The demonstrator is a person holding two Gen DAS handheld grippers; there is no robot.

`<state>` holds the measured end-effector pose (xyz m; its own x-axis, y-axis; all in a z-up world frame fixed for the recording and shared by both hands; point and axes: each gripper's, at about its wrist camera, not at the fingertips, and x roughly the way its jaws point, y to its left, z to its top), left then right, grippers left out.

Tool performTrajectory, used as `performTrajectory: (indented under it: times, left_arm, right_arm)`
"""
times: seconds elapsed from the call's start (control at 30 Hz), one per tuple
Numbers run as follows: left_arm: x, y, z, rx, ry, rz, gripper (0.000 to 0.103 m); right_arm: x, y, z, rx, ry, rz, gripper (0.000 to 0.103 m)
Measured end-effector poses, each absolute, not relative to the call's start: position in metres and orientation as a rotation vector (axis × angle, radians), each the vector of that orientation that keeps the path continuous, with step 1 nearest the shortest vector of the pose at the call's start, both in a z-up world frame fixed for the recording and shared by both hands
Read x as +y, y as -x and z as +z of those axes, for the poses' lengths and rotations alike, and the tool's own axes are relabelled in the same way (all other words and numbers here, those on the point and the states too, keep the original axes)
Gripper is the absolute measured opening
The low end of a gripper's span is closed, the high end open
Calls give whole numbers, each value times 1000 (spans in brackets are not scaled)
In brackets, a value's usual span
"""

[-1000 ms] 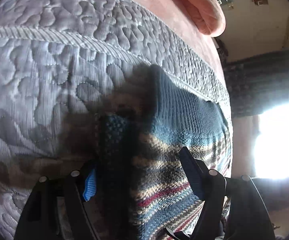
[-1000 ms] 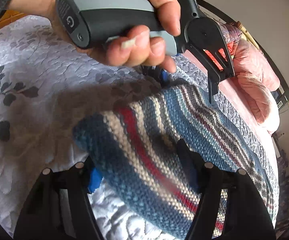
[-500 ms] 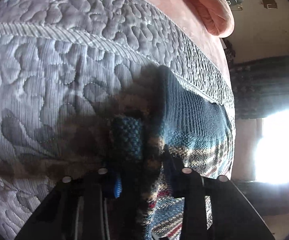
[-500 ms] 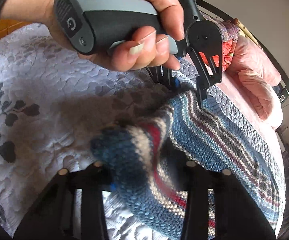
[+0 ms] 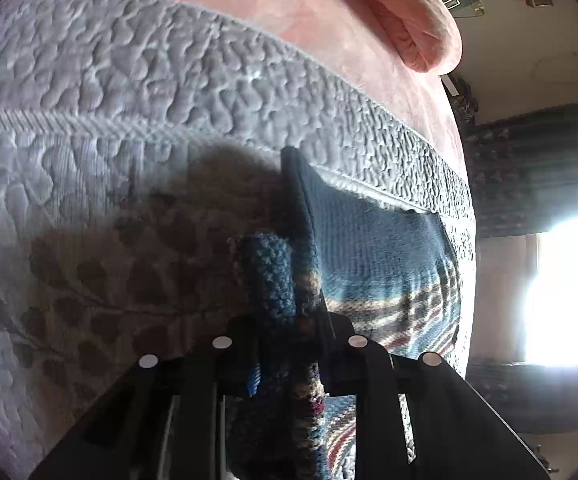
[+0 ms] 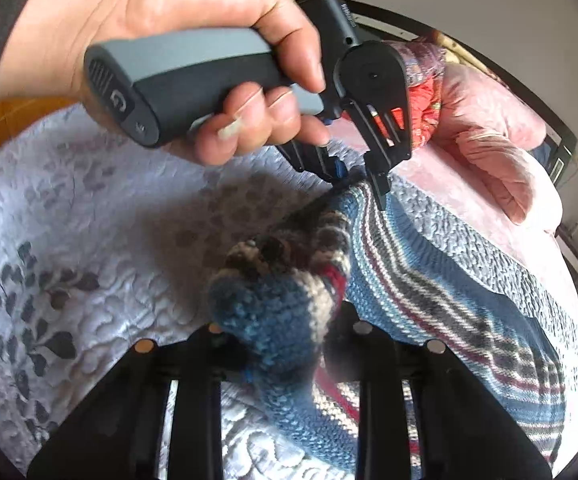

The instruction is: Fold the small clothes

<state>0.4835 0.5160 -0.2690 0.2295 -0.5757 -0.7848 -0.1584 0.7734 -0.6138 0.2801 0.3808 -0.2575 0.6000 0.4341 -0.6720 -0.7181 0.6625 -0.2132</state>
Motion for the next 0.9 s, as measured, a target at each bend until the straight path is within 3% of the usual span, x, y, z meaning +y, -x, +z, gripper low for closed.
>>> performTrajectory:
  times: [0.9]
  left_arm:
    - [411,-503,-137,1286,489,-294,21]
  right_arm:
    - [269,-306,-149,573,224,636,19]
